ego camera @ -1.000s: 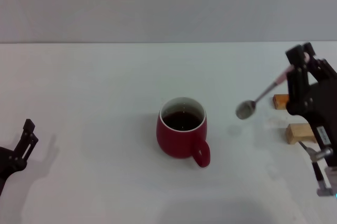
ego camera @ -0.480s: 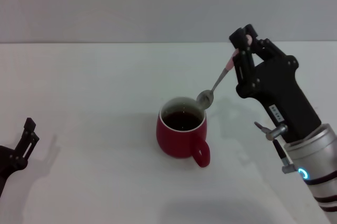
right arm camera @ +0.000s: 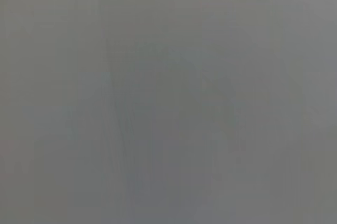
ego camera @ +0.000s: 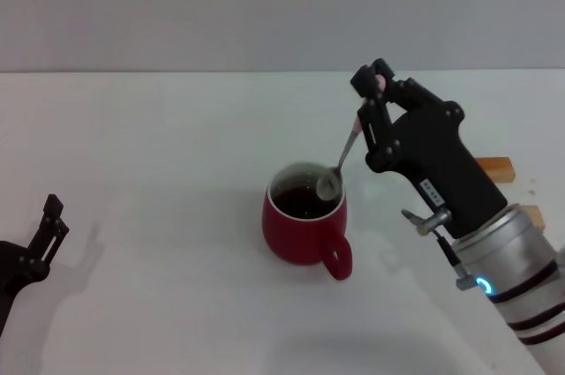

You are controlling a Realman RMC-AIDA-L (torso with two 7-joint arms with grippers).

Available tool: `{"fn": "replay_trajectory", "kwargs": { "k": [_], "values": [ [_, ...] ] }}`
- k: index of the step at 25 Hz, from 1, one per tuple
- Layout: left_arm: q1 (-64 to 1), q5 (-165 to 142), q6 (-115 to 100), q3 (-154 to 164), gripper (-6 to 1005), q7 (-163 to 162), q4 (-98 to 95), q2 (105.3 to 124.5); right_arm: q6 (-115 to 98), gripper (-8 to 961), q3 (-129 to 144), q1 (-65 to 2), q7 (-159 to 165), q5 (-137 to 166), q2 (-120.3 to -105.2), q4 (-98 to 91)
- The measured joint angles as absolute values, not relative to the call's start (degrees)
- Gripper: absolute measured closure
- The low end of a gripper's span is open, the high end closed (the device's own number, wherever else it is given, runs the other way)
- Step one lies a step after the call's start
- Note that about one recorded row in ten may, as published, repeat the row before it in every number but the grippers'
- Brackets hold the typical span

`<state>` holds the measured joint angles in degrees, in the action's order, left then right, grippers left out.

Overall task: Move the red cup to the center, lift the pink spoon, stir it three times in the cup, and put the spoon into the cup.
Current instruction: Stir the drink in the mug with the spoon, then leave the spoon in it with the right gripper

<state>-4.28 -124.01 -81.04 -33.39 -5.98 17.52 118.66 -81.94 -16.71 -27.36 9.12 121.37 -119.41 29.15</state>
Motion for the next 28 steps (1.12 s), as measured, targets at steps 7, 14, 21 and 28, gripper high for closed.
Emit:
{"fn": "replay_trajectory", "kwargs": {
  "k": [7, 14, 21, 28],
  "values": [
    [-4.4, -124.0, -81.0, -33.5, 140, -6.0, 17.6, 118.65, -77.7, 943, -16.6, -27.5, 9.0, 122.2, -119.58, 29.1],
    [-4.7, -124.0, -80.9, -33.4, 139, -6.0, 17.6, 118.65, -75.2, 944, -15.1, -27.1, 9.0, 122.9, -119.65, 29.2],
    [-4.8, -124.0, -80.9, -33.3, 139, -6.0, 17.6, 118.65, -69.9, 944, -14.8, -28.1, 9.0, 123.3, -119.82, 29.5],
    [-4.8, -124.0, -80.9, -33.3, 140, -6.0, 17.6, 118.65, -67.2, 944, -14.4, -29.8, 8.9, 123.6, -119.88, 29.9]
  ]
}}
